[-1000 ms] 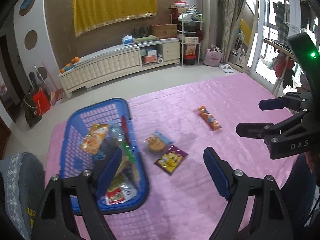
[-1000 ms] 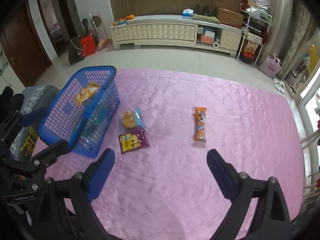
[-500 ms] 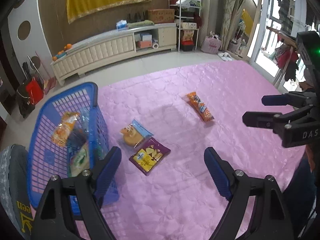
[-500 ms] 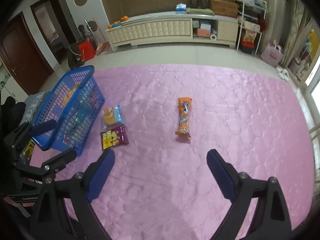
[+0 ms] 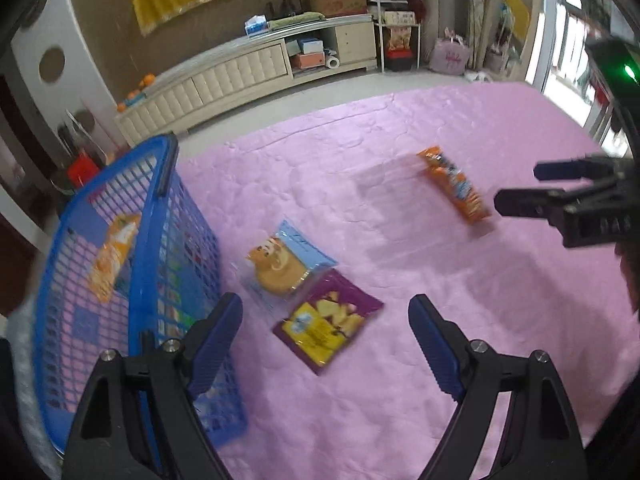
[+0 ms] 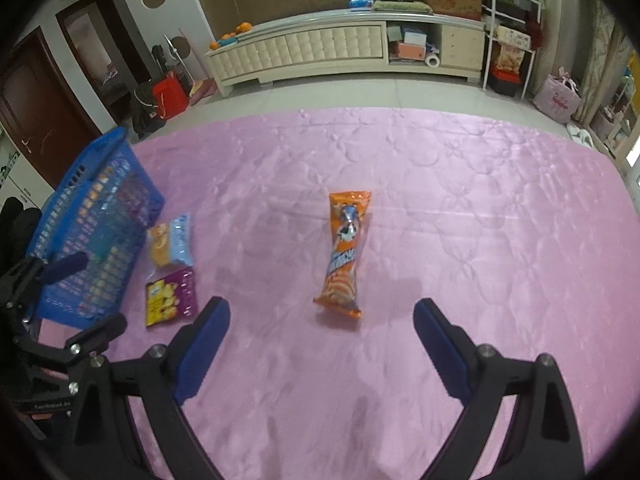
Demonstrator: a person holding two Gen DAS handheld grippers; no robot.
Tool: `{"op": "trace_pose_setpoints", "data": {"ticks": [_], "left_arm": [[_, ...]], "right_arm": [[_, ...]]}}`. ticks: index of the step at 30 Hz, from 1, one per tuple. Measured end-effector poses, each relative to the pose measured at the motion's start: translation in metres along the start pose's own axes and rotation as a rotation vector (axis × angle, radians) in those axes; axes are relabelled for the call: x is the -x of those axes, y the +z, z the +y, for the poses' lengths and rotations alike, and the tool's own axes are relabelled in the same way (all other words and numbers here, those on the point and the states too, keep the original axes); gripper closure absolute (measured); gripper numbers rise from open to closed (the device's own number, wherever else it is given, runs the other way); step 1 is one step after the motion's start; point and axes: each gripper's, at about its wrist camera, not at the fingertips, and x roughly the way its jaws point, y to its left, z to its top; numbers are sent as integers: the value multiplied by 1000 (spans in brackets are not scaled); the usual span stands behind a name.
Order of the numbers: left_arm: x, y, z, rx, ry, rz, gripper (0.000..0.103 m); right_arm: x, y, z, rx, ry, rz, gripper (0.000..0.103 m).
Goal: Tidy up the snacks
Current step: 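Grasp the orange stick snack with the right tool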
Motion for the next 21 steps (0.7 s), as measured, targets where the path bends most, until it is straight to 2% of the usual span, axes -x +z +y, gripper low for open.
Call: {"op": "trace_pose_setpoints", "data": {"ticks": [2, 7, 15, 21], "left_arm": [[-4, -1, -6, -38, 15, 4, 19], [-11, -1, -21, -81, -42, 17, 19], [-44, -2, -9, -28, -105, 84, 19], [-70, -7, 10, -3, -91, 145, 19]], "right_arm": [[-10, 1, -2, 6, 2, 5, 8], [-24, -2, -13, -21, 32, 11, 8], [-33, -5, -25, -24, 39, 35, 8], [-40, -3, -22, -9, 45, 41, 8]]}}
